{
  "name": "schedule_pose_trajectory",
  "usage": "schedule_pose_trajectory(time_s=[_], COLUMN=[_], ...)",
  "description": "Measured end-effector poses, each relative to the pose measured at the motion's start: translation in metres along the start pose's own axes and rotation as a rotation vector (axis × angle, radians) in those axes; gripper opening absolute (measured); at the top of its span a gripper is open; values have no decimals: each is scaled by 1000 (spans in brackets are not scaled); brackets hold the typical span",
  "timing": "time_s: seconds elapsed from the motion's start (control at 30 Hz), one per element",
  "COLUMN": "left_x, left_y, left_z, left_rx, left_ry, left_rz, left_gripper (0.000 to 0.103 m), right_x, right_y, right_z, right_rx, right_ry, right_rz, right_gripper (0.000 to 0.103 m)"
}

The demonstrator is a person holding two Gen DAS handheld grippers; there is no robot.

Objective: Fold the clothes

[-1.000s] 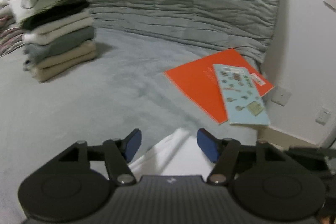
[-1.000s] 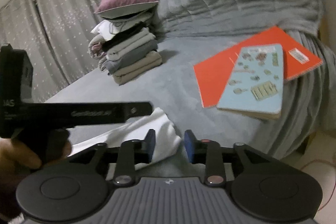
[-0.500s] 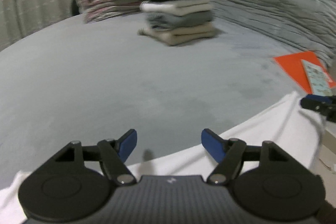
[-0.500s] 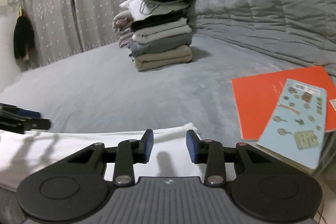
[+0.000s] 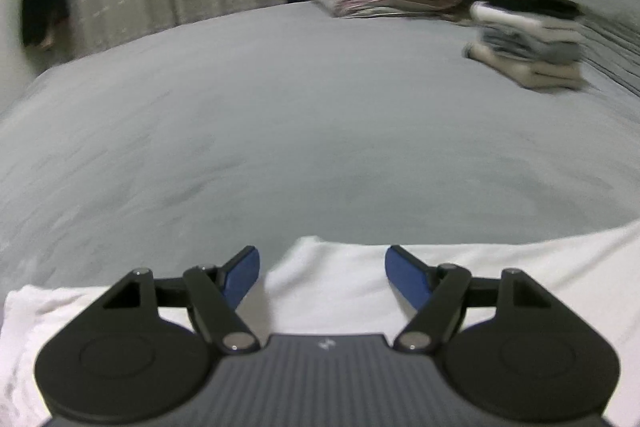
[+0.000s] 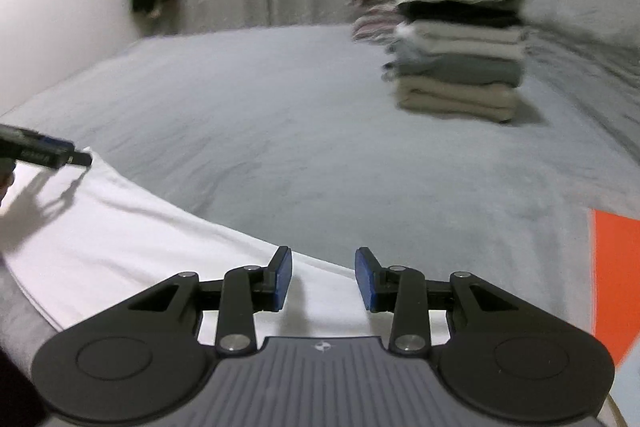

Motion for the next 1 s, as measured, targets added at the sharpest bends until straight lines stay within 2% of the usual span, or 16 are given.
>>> schedule_pose_trajectory(time_s=[0.1,0.17,0.23,0.27,0.3,0.33,0.37,0.53,0.6,0.7,0.77,0.87,0.9,0.93,0.97,1.0], left_x=[-15,-20,-19,-19,-20,-20,-21,-30,-25,-14,-7,4,7,11,14,17], left_y=[-2,-2,-2,-3,-5,-7,-8,-16,-19,-17,-16,-15,-14,-13,-11,-9], left_z=[-6,-9,-8,-7,-4,-2,2,25,23,13,7,-2,-5,-8,-7,-7], left_rx=[-18,-23,-23,-19,-2,14,35,202,199,161,135,97,84,73,68,64], left_ry=[3,-16,-58,-76,-80,-83,-84,-40,-22,12,35,68,80,96,126,152], left_rz=[33,54,61,63,64,65,72,154,119,67,32,-20,-37,-51,-56,-56], left_gripper=[63,50,21,13,12,10,10,9,9,10,11,13,18,31,40,56], right_x=[1,2,-2,-4,-6,-9,-11,-21,-22,-25,-28,-28,-28,-29,-30,-33], right_y=[2,2,2,1,1,0,0,-5,-10,-24,-30,-28,-28,-26,-24,-22], right_z=[-19,-27,-28,-26,-25,-24,-21,3,3,-15,-17,-17,-15,-12,-8,-3], right_rx=[-59,-82,-91,-97,-102,-105,-100,66,87,37,56,61,64,69,76,88], right_ry=[37,50,55,68,81,91,95,18,-8,-37,-57,-85,-102,-124,-146,-169], right_rz=[7,23,68,84,98,108,117,141,140,153,171,128,120,115,111,108], right_gripper=[36,36,34,24,15,12,10,7,7,7,7,8,14,19,28,31])
Point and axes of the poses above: each gripper's, at about its wrist camera, not at the fingertips, and z roughly against the way its jaws point, x to its right, y to its top, the point moved 2 cm from there along -z, roughly the way its jaws point, and after that the axes turned 7 degrees about x, right-handed, at the moved point
